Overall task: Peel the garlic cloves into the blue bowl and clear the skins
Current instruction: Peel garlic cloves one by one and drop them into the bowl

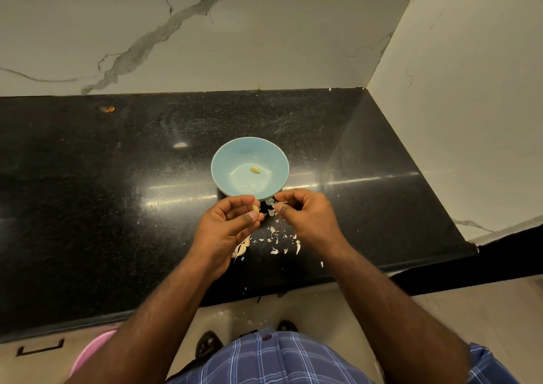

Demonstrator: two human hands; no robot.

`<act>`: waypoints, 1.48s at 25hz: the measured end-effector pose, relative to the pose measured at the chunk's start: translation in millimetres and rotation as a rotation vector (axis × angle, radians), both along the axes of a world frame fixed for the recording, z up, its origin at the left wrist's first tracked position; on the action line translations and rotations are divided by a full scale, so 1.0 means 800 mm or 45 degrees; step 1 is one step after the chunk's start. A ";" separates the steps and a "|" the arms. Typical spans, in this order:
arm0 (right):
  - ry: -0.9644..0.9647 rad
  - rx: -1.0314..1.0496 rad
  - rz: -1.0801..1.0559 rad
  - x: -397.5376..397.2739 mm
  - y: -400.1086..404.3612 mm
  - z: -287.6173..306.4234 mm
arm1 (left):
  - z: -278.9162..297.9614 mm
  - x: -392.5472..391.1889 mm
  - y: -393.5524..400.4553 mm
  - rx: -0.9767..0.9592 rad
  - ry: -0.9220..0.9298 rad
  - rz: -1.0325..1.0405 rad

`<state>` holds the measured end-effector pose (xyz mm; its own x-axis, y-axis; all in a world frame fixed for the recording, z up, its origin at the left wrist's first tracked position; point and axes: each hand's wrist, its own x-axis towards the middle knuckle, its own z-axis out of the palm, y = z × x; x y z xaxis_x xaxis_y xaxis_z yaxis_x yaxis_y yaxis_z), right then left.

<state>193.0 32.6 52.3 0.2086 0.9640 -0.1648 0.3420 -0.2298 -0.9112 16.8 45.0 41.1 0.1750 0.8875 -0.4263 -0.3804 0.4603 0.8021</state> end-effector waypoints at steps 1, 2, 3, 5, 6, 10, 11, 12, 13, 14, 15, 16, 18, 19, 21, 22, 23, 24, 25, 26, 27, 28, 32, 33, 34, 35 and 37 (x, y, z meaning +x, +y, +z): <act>-0.072 -0.029 0.031 0.005 0.001 -0.001 | -0.001 -0.001 0.000 0.005 0.033 -0.007; -0.150 -0.079 0.087 0.008 0.001 0.000 | -0.002 -0.001 0.000 0.004 0.054 -0.008; -0.232 -0.129 0.145 0.010 0.000 0.001 | -0.002 -0.002 0.000 0.002 0.067 -0.009; -0.361 -0.156 0.192 0.013 -0.001 0.002 | -0.004 -0.002 -0.001 0.001 0.099 -0.025; -0.401 -0.126 0.169 0.014 -0.002 0.001 | -0.005 -0.003 -0.001 0.002 0.120 -0.036; -0.408 -0.046 0.072 0.018 -0.001 -0.002 | -0.011 -0.003 0.000 0.004 0.152 -0.043; -0.384 -0.042 0.083 0.018 -0.001 -0.004 | -0.011 -0.003 0.000 0.002 0.155 -0.037; -0.361 -0.041 0.096 0.017 -0.001 -0.004 | -0.012 -0.003 0.000 -0.003 0.162 -0.029; -0.354 -0.039 0.104 0.016 -0.002 -0.003 | -0.013 -0.003 0.000 -0.006 0.168 -0.022; -0.353 -0.029 0.104 0.013 -0.003 -0.002 | -0.013 -0.003 0.000 -0.004 0.174 -0.017; -0.338 -0.010 0.102 0.011 -0.004 -0.001 | -0.013 -0.003 -0.001 0.002 0.178 -0.013; -0.284 0.013 0.110 0.008 -0.005 0.000 | -0.012 -0.002 -0.002 0.016 0.182 -0.012; -0.119 -0.009 0.198 -0.001 -0.007 0.000 | -0.012 0.001 -0.003 0.051 0.181 -0.007; -0.091 -0.029 0.267 -0.006 -0.008 -0.002 | -0.011 0.003 -0.004 0.066 0.185 -0.003; -0.144 -0.026 0.319 -0.010 -0.008 -0.006 | -0.012 0.004 -0.005 0.131 0.314 0.000; -0.145 -0.029 0.283 -0.009 -0.007 -0.006 | -0.014 0.003 -0.005 0.196 0.455 -0.009; -0.129 -0.040 0.236 -0.007 -0.006 -0.006 | -0.017 0.000 -0.005 0.268 0.596 -0.029; -0.116 -0.058 0.205 -0.004 -0.005 -0.005 | -0.020 -0.003 -0.005 0.340 0.713 -0.065; -0.109 -0.075 0.203 -0.001 -0.005 -0.004 | -0.023 -0.004 -0.004 0.397 0.797 -0.127; -0.100 -0.081 0.221 0.002 -0.006 -0.004 | -0.024 -0.005 -0.005 0.438 0.862 -0.191; -0.089 -0.079 0.232 0.003 -0.006 -0.003 | -0.025 -0.006 -0.005 0.460 0.907 -0.234; -0.067 -0.073 0.236 0.002 -0.007 -0.003 | -0.024 -0.006 -0.006 0.458 0.913 -0.249; 0.048 -0.071 0.219 0.001 -0.008 -0.003 | -0.014 0.001 -0.008 0.369 0.743 -0.224; 0.057 -0.068 0.228 0.001 -0.008 -0.003 | -0.010 0.002 -0.009 0.370 0.712 -0.225; 0.050 -0.061 0.243 0.002 -0.007 -0.003 | -0.007 0.003 -0.010 0.376 0.692 -0.234; 0.039 -0.053 0.257 0.002 -0.008 -0.002 | -0.005 0.004 -0.011 0.374 0.679 -0.245; 0.076 -0.055 0.261 0.002 -0.008 -0.002 | -0.005 0.004 -0.012 0.321 0.613 -0.242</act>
